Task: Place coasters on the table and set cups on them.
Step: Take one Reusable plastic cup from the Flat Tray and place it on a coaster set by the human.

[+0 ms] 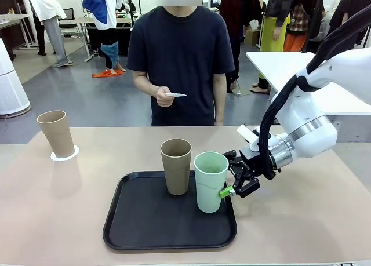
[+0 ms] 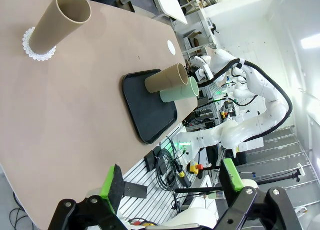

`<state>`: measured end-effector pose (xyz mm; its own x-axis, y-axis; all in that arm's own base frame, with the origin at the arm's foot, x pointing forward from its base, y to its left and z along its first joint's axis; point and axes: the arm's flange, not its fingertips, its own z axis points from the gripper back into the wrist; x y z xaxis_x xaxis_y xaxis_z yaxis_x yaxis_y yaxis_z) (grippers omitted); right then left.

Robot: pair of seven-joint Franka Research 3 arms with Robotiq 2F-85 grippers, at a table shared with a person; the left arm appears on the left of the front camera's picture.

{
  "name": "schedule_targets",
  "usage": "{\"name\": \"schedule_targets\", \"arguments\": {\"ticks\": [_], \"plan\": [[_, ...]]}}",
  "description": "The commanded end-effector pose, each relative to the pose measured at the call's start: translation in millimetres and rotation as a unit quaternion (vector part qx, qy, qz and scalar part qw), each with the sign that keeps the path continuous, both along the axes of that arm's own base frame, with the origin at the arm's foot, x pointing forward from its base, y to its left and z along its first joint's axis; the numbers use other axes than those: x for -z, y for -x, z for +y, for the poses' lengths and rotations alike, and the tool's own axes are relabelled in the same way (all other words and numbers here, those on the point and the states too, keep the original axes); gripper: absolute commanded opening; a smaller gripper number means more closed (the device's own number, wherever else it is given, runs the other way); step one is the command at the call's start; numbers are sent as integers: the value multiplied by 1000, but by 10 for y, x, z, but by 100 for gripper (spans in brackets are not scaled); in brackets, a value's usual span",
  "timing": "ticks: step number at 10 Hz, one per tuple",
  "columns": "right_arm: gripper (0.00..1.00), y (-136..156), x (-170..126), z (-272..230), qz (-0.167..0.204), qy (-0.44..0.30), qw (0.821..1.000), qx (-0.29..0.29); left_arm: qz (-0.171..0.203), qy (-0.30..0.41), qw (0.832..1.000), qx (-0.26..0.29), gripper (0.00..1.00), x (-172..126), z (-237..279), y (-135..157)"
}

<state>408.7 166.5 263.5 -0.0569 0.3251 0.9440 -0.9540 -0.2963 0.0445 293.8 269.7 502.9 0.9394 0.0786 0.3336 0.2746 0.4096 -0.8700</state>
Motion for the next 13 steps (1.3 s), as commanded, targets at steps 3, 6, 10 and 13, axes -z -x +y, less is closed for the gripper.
{"name": "schedule_targets", "arguments": {"ticks": [3, 6, 10, 13], "plan": [[100, -60, 80, 209, 5, -14, 1000, -24, 2, 7, 1000, -5, 100, -38, 4, 5], [100, -60, 145, 320, 15, -12, 999, -40, 2, 7, 1000, -5, 100, -38, 4, 5], [40, -58, 181, 373, 11, -14, 998, -59, 2, 7, 1000, -5, 100, -38, 4, 5], [24, -42, 145, 326, 9, -18, 998, -56, 2, 7, 1000, -5, 100, -38, 4, 5]]}}
